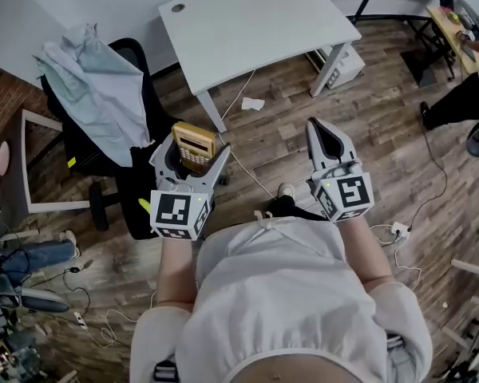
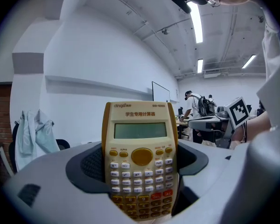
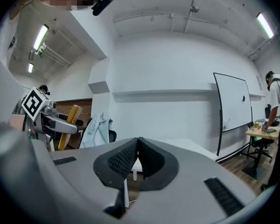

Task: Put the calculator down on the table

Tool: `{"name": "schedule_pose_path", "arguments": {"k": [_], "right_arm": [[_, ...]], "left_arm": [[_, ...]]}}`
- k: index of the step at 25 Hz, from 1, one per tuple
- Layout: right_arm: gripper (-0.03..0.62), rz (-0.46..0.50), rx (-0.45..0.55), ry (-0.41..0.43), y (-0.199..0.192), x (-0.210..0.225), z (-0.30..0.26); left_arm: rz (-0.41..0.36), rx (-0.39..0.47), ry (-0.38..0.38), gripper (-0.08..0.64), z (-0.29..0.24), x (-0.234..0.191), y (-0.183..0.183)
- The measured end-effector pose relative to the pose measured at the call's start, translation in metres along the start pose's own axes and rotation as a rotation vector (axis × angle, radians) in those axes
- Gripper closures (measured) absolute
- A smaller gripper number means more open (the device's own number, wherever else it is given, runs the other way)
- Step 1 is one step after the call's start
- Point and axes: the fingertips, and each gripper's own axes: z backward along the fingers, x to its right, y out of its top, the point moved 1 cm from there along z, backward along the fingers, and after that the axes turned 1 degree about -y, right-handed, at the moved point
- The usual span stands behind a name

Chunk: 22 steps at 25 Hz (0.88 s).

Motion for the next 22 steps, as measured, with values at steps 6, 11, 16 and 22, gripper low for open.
{"name": "schedule_pose_path", "arguments": {"k": [6,11,16,22], "right_arm": [[0.588,0.040,-0.025,0.098,0.002,0.089,-0.038],[0.588,0.025,-0.050,0.148,-0.008,0.132,-0.079],[0.588,0.014,-0.068,0.198,-0.017,0.149,-0.127],[0.586,0.025,-0.065,0.236,-0.012,0.162,-0.201]], "left_arm": [[0.048,0.006,0.089,0.146,-0.081,0.026,0.017],[0.071,-0.039,0.144,0.146,-0.128,0.024,0.012],[0.088,-0.072,0.182,0.146,-0.167,0.005,0.006],[0.103,-0.075,0.197,0.146,-0.227,-0.039,0.002]]}}
